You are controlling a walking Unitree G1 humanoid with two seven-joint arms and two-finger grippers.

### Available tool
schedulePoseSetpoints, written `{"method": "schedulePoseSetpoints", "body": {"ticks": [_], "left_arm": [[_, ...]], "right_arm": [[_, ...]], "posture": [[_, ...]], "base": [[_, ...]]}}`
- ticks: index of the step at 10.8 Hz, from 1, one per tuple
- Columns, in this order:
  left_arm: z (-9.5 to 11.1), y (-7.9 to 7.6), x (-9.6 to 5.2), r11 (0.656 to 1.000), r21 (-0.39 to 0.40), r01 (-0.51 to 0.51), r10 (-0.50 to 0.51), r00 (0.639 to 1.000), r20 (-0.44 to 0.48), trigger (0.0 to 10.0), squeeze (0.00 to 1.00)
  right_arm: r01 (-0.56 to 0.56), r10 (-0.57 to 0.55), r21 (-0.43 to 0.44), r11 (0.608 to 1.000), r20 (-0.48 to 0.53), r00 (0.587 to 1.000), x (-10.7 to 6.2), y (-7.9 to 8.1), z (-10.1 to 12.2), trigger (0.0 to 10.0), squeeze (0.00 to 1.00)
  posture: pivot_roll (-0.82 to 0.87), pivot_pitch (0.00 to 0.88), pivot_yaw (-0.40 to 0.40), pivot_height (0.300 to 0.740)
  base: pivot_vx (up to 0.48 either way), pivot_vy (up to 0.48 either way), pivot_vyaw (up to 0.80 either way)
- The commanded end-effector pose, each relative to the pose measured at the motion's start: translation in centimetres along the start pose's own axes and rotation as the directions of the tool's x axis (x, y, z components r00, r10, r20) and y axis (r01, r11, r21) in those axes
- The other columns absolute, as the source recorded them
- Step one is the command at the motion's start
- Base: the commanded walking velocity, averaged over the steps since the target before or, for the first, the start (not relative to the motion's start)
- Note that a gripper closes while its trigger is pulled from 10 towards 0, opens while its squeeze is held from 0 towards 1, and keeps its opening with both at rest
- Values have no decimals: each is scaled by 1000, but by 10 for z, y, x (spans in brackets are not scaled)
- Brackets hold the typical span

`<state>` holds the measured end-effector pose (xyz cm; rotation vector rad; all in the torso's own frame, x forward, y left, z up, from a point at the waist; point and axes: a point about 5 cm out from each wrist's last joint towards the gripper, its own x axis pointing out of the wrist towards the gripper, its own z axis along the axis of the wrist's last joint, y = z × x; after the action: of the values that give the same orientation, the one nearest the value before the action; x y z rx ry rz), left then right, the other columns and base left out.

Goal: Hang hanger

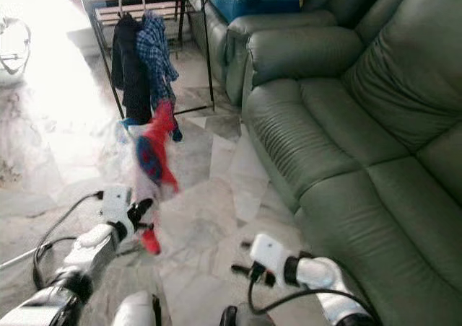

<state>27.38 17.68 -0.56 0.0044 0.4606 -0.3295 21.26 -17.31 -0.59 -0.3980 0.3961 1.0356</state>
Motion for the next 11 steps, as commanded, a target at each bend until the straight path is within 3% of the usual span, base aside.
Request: {"method": "schedulePoseSetpoints", "body": {"ticks": [1,2,3,5,7,8,10,11], "left_arm": [[7,-6,-1,989,107,100,-104,994,33,10000,0],[0,-7,-10,956,170,241,-240,970,-26,10000,0],[-11,-9,-20,898,244,367,-350,930,-113,10000,0],[-24,-9,-30,844,284,455,-414,889,-196,10000,0],[-21,-15,-31,787,345,511,-464,860,-214,10000,0],[-19,-22,-31,708,397,583,-520,812,-265,10000,0],[-25,-29,-33,608,441,660,-562,750,-349,10000,0],[-23,-32,-33,593,453,666,-576,744,-340,10000,0]], "right_arm": [[54,-53,-16,998,20,998,-8,-12,3,10000,1000],[68,-68,-52,996,7,998,-17,-24,5,10000,1000],[61,-61,-89,994,8,998,-22,-33,10,10000,1000],[34,-31,-151,988,17,999,-24,-41,21,10000,1000],[17,-7,-210,978,47,999,-24,-50,35,10000,1000],[-53,63,-234,971,36,997,-26,-61,49,10000,1000],[-135,141,-284,949,0,990,-25,-79,66,10000,1000],[-160,157,-312,936,-36,987,-23,-85,69,10000,1000]], "posture": [[-28,47,-50,740],[-30,47,-50,740],[-27,49,-49,740],[-28,45,-47,740],[-30,47,-50,740],[-31,51,-53,740],[-31,50,-58,740],[-30,50,-58,740]], "base": [[0,0,0],[0,0,0],[0,0,0],[0,0,0],[0,0,0],[0,0,0],[0,0,0],[0,0,0]]}}
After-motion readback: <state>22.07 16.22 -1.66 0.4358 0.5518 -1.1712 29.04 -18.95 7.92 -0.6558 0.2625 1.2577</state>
